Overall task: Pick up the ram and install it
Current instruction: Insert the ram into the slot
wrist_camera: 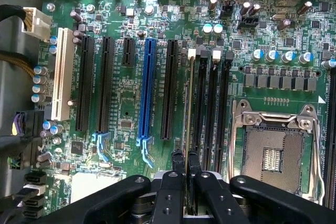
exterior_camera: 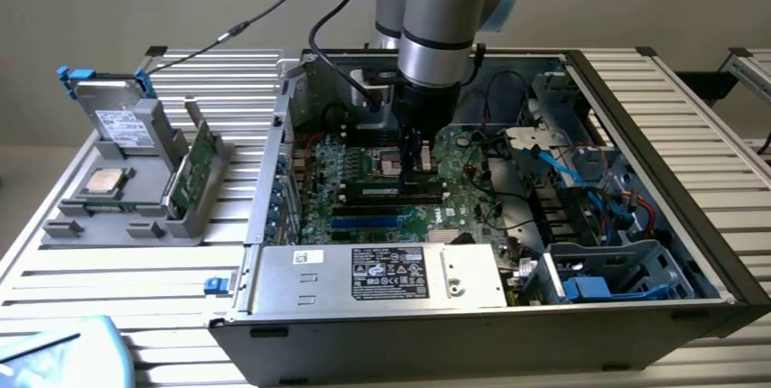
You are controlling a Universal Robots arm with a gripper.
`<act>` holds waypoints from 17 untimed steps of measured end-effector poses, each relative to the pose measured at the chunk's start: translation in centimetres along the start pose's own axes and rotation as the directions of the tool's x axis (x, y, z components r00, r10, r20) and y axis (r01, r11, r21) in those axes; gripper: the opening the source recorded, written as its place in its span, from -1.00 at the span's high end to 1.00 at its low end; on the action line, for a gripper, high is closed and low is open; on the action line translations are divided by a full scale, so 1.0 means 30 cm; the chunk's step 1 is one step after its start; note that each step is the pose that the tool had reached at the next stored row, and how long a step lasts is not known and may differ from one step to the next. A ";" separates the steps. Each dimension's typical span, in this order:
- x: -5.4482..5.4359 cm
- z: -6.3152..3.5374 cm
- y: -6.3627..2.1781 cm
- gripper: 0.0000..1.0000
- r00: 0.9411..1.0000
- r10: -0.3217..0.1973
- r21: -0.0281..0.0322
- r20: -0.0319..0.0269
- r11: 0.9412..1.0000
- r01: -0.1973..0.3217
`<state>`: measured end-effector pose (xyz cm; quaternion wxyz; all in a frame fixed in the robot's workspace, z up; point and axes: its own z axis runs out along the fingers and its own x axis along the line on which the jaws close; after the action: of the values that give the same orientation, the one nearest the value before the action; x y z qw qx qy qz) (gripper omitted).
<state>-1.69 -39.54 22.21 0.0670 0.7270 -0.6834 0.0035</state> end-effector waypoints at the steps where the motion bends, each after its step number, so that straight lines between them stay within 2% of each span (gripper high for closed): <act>1: 0.000 0.000 0.000 0.73 1.000 0.000 0.000 -0.001 1.000 0.000; 17: -0.003 0.003 -0.001 0.73 1.000 0.010 -0.001 -0.001 1.000 -0.010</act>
<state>-1.68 -39.44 22.11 0.0680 0.7236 -0.6868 0.0038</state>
